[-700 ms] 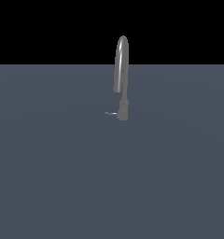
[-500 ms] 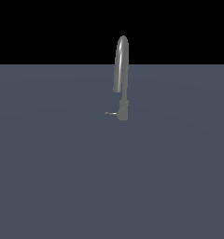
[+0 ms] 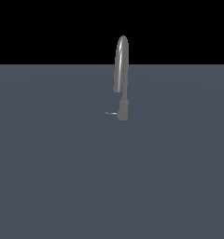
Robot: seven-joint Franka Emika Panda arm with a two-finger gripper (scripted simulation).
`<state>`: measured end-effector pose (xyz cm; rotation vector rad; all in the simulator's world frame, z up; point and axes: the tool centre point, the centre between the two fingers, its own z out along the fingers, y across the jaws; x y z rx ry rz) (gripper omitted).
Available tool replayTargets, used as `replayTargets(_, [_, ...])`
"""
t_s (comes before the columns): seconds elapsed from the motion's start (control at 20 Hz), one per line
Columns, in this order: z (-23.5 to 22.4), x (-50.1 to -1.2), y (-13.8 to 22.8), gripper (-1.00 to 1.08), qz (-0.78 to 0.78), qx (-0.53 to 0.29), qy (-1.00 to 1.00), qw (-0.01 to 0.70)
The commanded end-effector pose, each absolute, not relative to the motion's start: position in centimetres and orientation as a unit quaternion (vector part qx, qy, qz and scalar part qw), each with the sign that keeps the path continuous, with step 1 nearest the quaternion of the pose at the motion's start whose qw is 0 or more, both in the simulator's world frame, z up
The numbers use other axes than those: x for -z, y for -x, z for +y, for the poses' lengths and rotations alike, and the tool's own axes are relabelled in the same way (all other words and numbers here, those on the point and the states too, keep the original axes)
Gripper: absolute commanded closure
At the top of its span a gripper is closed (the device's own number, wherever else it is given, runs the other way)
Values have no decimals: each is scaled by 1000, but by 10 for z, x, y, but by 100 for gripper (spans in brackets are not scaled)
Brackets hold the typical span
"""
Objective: Turn on the faucet by rotating a designated handle.
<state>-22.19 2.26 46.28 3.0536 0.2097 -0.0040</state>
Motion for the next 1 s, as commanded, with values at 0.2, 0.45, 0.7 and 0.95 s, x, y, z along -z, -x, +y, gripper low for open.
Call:
replayTargets(0.2, [33,-436,198,108,147,10,-982,116])
replayTargets(0.45, [42,-410,177,108,219,17,-958,185])
replayTargets(0.7, [49,-385,160,108,283,23,-926,247])
replayTargets(0.95, [55,-361,145,108,338,28,-892,299])
